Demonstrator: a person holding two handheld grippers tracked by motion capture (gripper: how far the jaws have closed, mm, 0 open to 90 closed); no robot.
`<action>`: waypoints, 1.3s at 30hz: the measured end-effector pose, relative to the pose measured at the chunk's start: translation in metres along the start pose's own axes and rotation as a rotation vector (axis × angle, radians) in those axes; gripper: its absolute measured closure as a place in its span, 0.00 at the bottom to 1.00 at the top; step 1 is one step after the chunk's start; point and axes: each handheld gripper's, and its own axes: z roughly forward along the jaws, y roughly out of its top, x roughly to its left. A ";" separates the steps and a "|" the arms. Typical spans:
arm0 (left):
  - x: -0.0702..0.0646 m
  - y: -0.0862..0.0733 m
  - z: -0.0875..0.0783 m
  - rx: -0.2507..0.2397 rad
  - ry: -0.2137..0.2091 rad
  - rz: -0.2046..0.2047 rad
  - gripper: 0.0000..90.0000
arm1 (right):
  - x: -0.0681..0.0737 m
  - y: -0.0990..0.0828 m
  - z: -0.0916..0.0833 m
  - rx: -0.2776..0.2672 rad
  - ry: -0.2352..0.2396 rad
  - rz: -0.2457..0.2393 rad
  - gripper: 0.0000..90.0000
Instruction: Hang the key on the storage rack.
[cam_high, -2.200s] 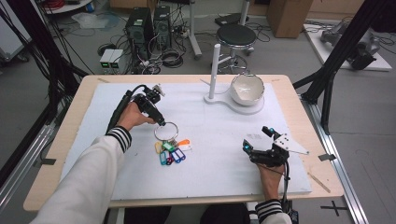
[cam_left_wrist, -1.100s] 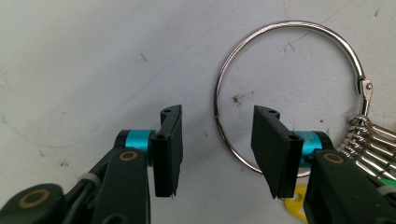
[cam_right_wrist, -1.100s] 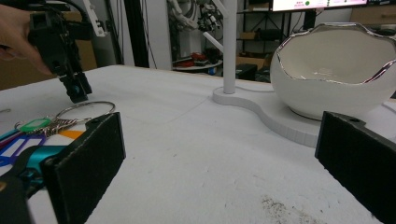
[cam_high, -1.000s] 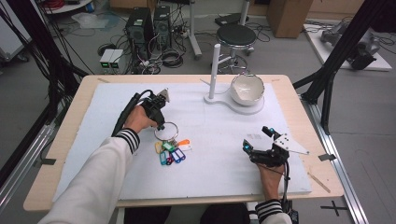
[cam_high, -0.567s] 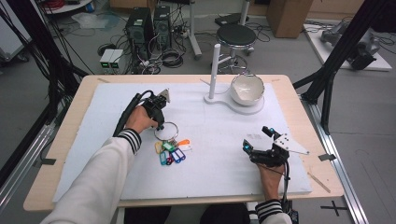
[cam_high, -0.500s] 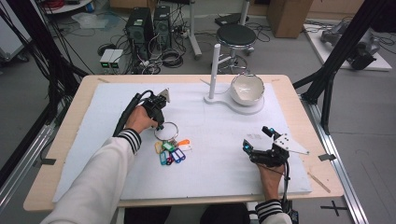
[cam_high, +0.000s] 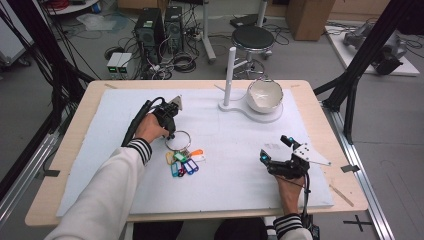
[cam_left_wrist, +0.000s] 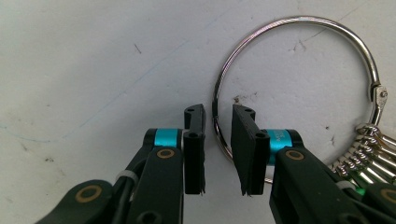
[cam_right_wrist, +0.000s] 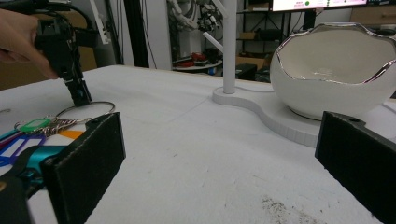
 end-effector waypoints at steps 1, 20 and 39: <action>0.000 0.000 0.000 0.000 0.000 0.000 0.83 | 0.000 0.000 0.000 0.000 0.000 0.000 0.01; -0.002 0.001 0.002 0.004 0.001 0.003 0.93 | 0.001 0.000 0.000 0.004 0.001 0.007 0.01; -0.004 -0.001 0.000 -0.013 0.011 0.084 0.95 | 0.000 0.000 0.000 -0.001 0.004 0.003 0.01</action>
